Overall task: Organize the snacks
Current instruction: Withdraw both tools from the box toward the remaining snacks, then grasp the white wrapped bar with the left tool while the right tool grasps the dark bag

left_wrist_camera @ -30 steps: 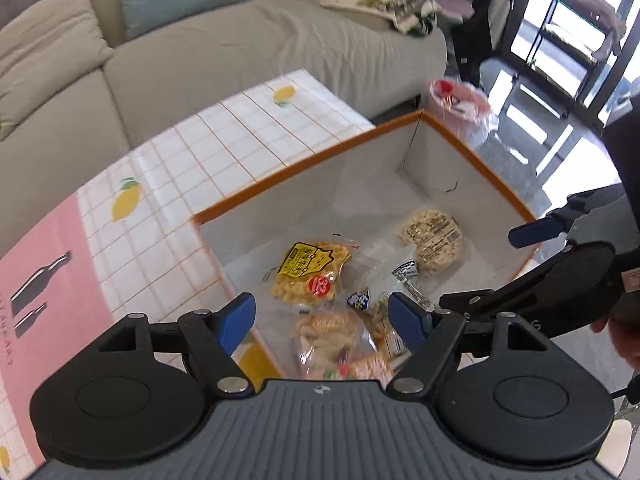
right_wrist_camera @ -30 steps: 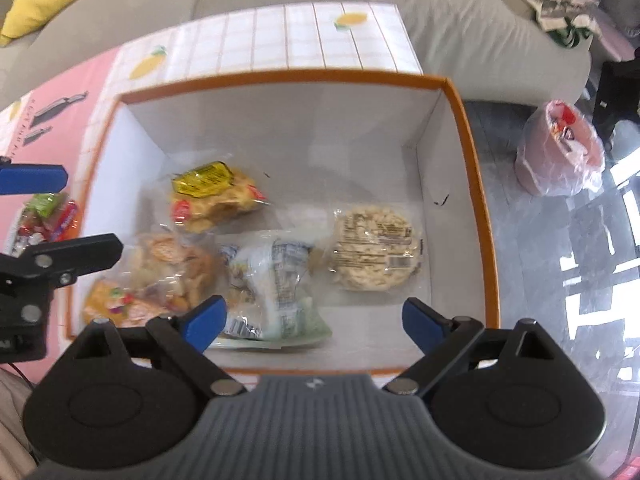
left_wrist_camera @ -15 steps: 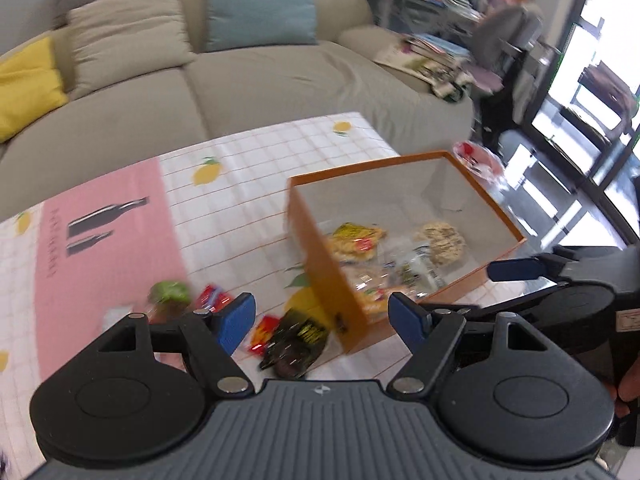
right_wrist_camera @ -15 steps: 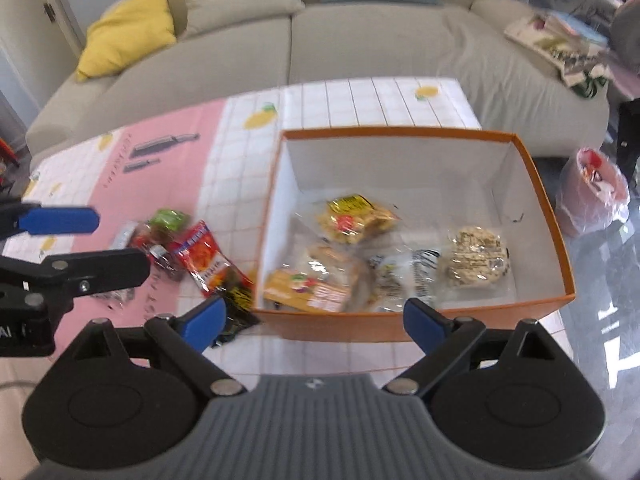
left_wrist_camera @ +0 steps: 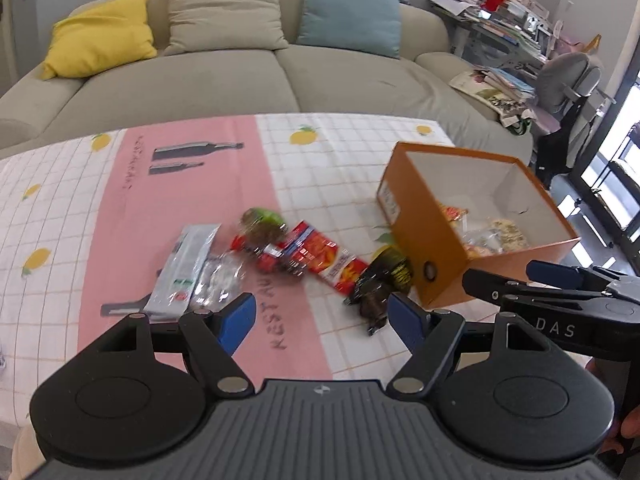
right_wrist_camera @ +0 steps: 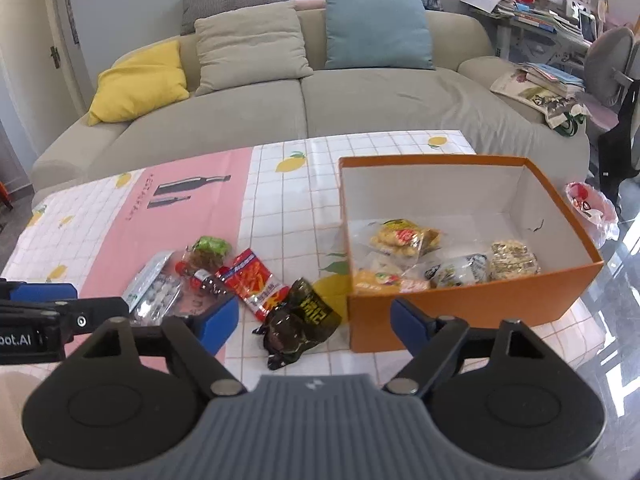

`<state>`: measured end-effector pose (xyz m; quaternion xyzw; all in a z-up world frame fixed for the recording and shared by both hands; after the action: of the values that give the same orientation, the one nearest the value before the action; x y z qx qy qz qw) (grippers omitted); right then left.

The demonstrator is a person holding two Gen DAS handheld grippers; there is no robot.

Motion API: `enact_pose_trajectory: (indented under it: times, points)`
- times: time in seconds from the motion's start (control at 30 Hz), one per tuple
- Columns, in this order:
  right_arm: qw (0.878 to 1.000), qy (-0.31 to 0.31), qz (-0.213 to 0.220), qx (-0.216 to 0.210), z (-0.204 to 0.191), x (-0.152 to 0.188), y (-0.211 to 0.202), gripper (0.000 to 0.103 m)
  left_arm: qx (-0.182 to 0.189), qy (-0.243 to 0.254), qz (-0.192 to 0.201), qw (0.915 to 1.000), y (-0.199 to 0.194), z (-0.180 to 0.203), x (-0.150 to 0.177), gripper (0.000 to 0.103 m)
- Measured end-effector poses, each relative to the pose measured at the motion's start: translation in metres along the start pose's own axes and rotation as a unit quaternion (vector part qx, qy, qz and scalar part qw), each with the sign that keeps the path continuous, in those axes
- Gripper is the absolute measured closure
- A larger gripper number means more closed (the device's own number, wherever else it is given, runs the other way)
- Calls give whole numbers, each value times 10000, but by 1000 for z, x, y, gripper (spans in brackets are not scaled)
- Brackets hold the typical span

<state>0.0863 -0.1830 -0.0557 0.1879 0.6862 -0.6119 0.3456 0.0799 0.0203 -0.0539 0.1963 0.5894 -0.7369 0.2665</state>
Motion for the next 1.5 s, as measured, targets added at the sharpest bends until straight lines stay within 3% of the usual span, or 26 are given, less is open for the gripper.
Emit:
enact_pose_trajectory:
  times: [0.23,0.57,0.97,1.2,1.33,1.5]
  points:
    - [9999,-103,-54,-57,-26,23,24,31,-70,-217,-95,9997,12,-20,16,17]
    - [9987,-341,-371,-73,-40,35,68,42,37,-348,-144,9993,38,-29,11,23]
    - [9966,-350,-740,-41,-48,30,126,41,-566,-567,-128,9967,77,-69,-7,24]
    - [9968,-544,-579,-83,-58,10,148,41,-1038,-831,-313,9906,110,-105,-30,23]
    - [9963,-678,-526,-20,-62,-1,162,41,-1279,-703,-349,9887,130,-119,-38,23]
    - [9939,-926,-545,247,-63,4,162,36,-1248,-549,-547,9892,150,-128,-36,23]
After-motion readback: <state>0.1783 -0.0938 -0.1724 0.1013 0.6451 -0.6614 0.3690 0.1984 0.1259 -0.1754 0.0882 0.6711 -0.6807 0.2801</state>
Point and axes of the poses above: each gripper's, at about its wrist camera, not at the fingertips, and y roughly the way its jaws point, z to its right, x to its underside, the point moved 5 cm from there along y, roughly the way its jaws point, and after that the axes turned 7 degrees about -y, right-handed, at the moved point
